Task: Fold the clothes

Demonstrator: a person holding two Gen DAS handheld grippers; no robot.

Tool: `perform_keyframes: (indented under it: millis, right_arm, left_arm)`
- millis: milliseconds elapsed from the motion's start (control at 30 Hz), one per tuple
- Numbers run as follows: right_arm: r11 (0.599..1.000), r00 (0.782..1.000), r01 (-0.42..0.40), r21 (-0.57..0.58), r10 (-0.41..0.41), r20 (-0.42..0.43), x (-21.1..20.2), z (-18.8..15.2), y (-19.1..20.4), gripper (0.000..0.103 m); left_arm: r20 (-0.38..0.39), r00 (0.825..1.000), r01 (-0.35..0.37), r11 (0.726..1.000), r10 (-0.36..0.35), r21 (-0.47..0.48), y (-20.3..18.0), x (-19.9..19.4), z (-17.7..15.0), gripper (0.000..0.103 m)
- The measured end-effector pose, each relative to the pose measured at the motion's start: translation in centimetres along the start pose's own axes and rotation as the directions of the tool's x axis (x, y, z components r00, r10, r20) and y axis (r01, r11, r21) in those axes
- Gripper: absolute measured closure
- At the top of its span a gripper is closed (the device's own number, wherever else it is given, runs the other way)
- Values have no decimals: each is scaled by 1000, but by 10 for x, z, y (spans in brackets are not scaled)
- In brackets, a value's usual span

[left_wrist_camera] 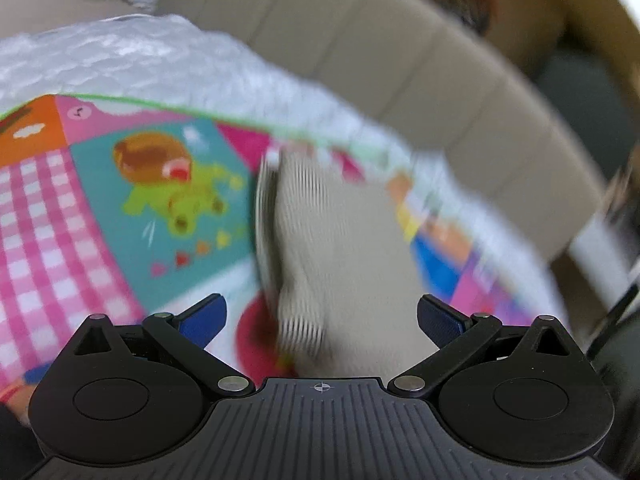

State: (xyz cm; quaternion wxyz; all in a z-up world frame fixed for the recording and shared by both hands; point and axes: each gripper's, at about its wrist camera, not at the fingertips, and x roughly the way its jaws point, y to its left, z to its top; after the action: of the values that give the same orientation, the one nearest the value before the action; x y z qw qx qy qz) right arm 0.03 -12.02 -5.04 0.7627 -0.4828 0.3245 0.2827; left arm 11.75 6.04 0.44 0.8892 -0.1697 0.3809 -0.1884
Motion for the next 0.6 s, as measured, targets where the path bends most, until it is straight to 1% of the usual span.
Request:
perform_keyframes:
  millis: [67, 133, 233, 333, 367, 400, 433, 500, 533, 600]
  right_arm:
    - [996, 1000, -19, -84, 19, 0, -17, 3, -5, 83]
    - [988, 1000, -21, -155, 21, -1, -31, 9, -16, 83]
    - [978, 999, 33, -208, -35, -4, -34, 31, -56, 83]
    - [971, 998, 63, -232, -67, -10, -18, 57, -100, 82]
    - [972, 998, 59, -228, -63, -11, -9, 64, -112, 80]
    - [974, 998, 54, -220, -58, -11, 4, 71, -125, 78]
    - [976, 999, 49, -211, -52, -11, 19, 78, -137, 78]
    - [982, 999, 37, -183, -39, -7, 55, 88, -158, 72]
    - [984, 999, 37, -173, -38, -3, 71, 91, -165, 70]
    - [987, 997, 69, -148, -71, -10, 107, 94, -177, 71]
  left_arm:
    - [43, 999, -2, 1000, 3, -26, 3, 3, 18, 0]
    - [64, 998, -21, 998, 25, -52, 6, 16, 33, 0]
    - [95, 994, -49, 995, 57, -92, 10, 37, 55, 0]
    - [125, 988, -75, 988, 91, -133, 14, 57, 78, 0]
    - [134, 988, -60, 988, 79, -141, 19, 61, 80, 0]
    - [135, 990, -21, 990, 40, -142, 28, 62, 77, 0]
    - [126, 992, 10, 991, 7, -133, 37, 62, 75, 0]
    - [106, 993, 56, 993, -45, -108, 53, 62, 72, 0]
    - [102, 993, 75, 992, -64, -106, 60, 62, 71, 0]
    - [103, 989, 117, 986, -105, -122, 72, 62, 71, 0]
